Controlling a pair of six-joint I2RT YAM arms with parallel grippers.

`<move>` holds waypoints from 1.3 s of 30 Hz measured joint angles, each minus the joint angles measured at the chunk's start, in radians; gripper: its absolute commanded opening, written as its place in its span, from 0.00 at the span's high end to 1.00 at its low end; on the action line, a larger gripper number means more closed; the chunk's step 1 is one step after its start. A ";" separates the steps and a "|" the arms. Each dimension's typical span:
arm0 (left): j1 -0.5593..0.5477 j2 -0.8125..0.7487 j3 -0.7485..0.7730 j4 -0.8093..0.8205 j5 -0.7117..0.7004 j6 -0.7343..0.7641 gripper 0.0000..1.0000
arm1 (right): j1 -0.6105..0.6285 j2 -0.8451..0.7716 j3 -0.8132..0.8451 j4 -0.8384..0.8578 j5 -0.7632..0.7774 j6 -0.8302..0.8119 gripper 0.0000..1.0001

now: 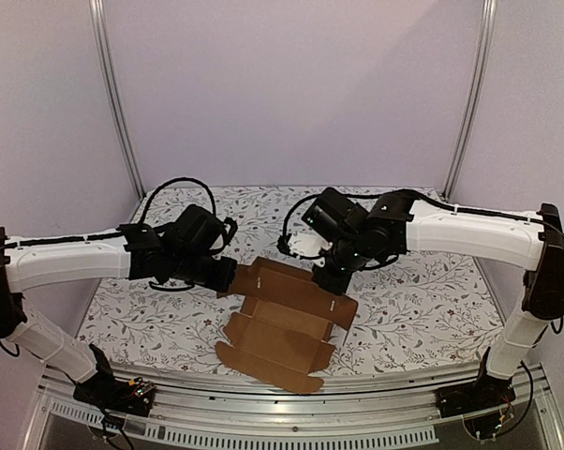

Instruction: Fold the paper box

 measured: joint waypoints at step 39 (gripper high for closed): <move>-0.044 0.261 -0.045 0.048 -0.011 -0.054 1.00 | -0.074 0.138 0.018 -0.040 -0.139 0.168 1.00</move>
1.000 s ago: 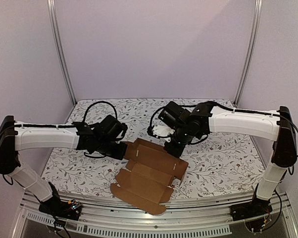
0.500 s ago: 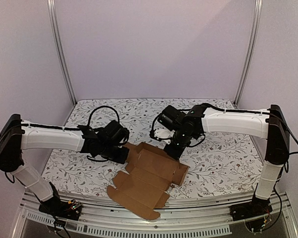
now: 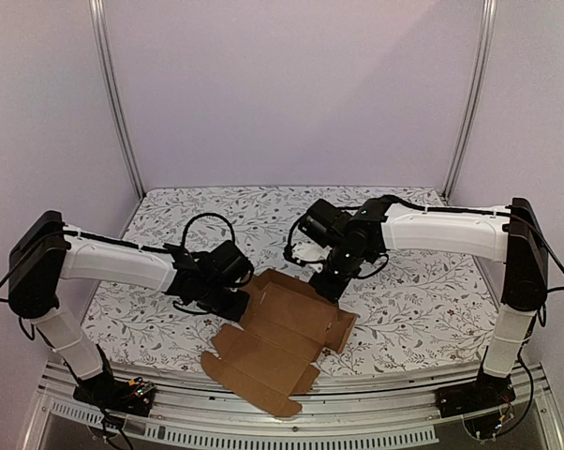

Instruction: Fold the paper box

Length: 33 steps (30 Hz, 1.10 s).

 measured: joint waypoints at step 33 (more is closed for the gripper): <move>-0.113 0.122 0.060 0.029 0.048 0.000 1.00 | -0.005 0.000 -0.033 -0.007 0.006 0.051 1.00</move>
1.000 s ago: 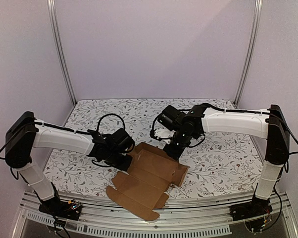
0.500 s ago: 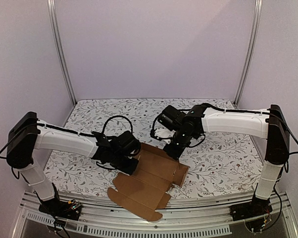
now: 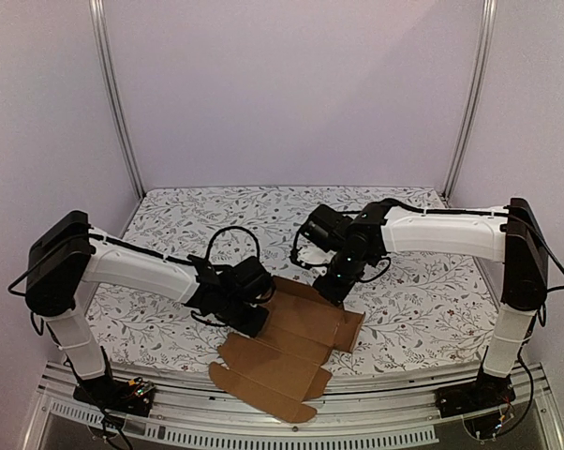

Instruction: Fold the paper box

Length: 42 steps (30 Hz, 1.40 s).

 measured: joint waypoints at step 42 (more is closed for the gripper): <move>0.164 -0.481 0.078 -0.196 -0.094 0.119 0.97 | 0.071 -0.182 -0.090 0.139 0.230 -0.230 1.00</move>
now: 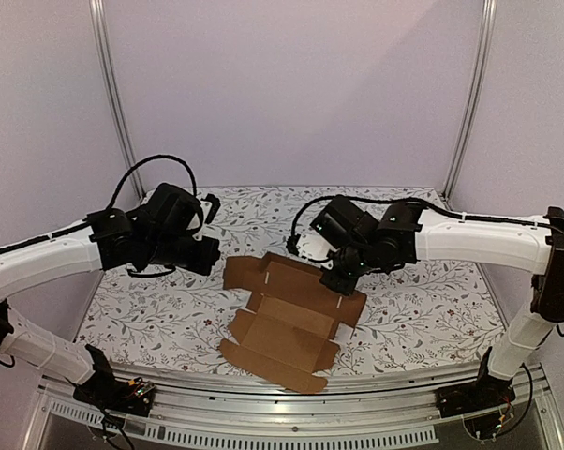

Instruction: Fold the paper box

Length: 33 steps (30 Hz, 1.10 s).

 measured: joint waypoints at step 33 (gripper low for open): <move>0.290 0.090 -0.284 0.521 0.668 -0.137 1.00 | 0.063 -0.138 -0.178 0.224 0.102 -0.286 1.00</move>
